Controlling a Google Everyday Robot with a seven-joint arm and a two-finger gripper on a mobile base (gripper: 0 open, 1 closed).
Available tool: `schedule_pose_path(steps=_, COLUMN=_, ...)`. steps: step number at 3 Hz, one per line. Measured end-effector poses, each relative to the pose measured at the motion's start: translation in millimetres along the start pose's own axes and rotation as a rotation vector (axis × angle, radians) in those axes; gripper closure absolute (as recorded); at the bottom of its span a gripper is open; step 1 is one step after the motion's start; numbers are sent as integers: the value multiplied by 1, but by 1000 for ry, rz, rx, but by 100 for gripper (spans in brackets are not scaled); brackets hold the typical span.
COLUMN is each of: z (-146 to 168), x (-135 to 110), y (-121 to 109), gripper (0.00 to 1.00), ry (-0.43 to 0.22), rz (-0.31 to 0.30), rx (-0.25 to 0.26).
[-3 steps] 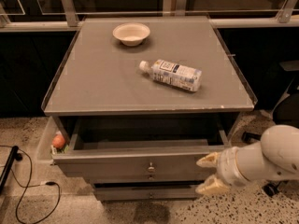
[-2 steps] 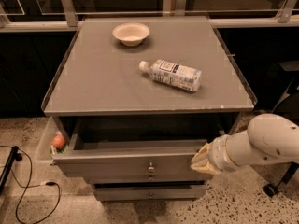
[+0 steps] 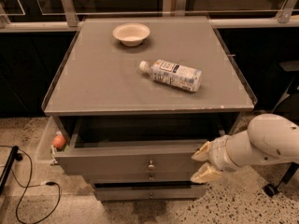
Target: Close top drawer
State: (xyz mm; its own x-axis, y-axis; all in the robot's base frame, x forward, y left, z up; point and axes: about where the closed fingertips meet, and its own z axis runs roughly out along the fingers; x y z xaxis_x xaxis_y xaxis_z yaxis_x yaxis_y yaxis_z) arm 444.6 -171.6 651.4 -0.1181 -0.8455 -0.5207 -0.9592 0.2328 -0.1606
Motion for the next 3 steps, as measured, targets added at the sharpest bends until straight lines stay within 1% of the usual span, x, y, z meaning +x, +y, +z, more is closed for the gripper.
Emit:
schedule_pose_path(steps=1, z=0, x=0, y=0, gripper=16, ry=0, rz=0, rx=0)
schedule_pose_path(steps=2, z=0, x=0, y=0, gripper=0, ry=0, rz=0, rx=0)
schedule_pose_path(steps=3, z=0, x=0, y=0, gripper=0, ry=0, rz=0, rx=0)
